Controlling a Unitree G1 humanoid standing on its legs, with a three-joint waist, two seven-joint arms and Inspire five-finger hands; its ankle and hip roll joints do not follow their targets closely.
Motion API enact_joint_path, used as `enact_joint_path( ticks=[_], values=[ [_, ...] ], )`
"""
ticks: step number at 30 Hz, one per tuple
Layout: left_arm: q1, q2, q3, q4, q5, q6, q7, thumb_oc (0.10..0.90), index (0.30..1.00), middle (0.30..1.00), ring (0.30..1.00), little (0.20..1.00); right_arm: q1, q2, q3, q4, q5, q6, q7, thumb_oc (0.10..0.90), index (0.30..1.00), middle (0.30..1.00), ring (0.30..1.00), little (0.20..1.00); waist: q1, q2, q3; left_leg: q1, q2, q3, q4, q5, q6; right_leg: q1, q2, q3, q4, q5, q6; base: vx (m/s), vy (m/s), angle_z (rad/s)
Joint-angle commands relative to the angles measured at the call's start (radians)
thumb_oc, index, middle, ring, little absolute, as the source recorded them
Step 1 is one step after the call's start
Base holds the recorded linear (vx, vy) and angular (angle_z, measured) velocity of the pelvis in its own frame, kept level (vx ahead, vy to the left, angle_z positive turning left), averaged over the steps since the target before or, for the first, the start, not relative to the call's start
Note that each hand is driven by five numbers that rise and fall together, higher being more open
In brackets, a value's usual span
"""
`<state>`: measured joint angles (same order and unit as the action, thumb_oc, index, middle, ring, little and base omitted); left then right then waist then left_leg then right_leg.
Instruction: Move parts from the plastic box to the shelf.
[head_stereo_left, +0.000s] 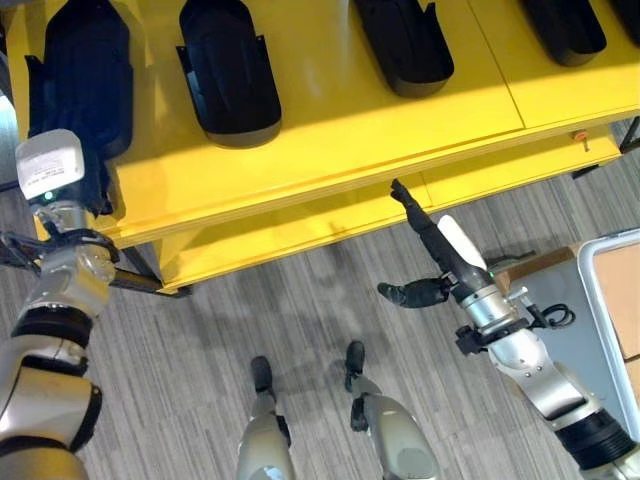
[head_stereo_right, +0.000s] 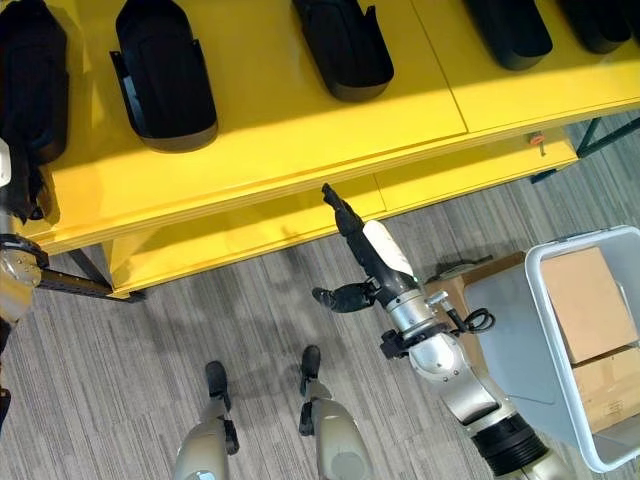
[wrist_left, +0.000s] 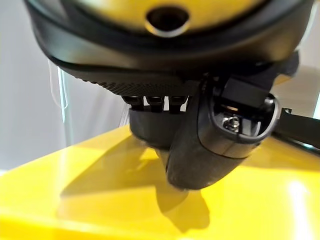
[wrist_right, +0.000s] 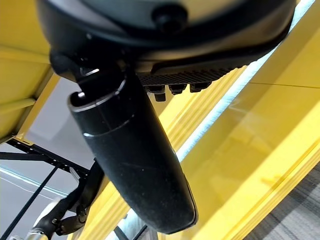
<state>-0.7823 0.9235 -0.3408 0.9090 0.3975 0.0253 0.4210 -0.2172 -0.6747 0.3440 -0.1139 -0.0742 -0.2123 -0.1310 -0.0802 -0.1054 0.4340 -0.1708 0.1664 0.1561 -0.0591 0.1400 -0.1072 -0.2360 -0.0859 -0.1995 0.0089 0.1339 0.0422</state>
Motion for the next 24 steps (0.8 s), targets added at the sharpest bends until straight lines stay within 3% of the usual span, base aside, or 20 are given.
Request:
enact_joint_path(
  ticks=[1,24],
  values=[
    [0.036,-0.064,0.009,0.060,0.005,-0.004,-0.042,0.900,1.000,1.000,1.000,1.000,-0.069,-0.014,-0.040,-0.130,0.042,-0.073,-0.028,0.900,1.000,1.000,1.000,1.000,-0.021,-0.029,-0.051,0.061,0.050,-0.085,0.127,-0.141,-0.014,-0.076,-0.129,0.047,0.107,0.007,0.124,0.00,0.000,0.00],
    [0.268,-0.094,0.199,0.059,-0.069,0.003,-0.062,0.900,1.000,1.000,1.000,1.000,-0.023,0.016,-0.069,-0.113,0.024,-0.041,-0.009,0.900,1.000,1.000,1.000,1.000,0.010,0.016,-0.113,0.114,0.039,-0.101,0.083,-0.141,-0.005,-0.033,-0.139,0.026,0.102,-0.007,0.126,0.00,0.001,0.00]
  ],
)
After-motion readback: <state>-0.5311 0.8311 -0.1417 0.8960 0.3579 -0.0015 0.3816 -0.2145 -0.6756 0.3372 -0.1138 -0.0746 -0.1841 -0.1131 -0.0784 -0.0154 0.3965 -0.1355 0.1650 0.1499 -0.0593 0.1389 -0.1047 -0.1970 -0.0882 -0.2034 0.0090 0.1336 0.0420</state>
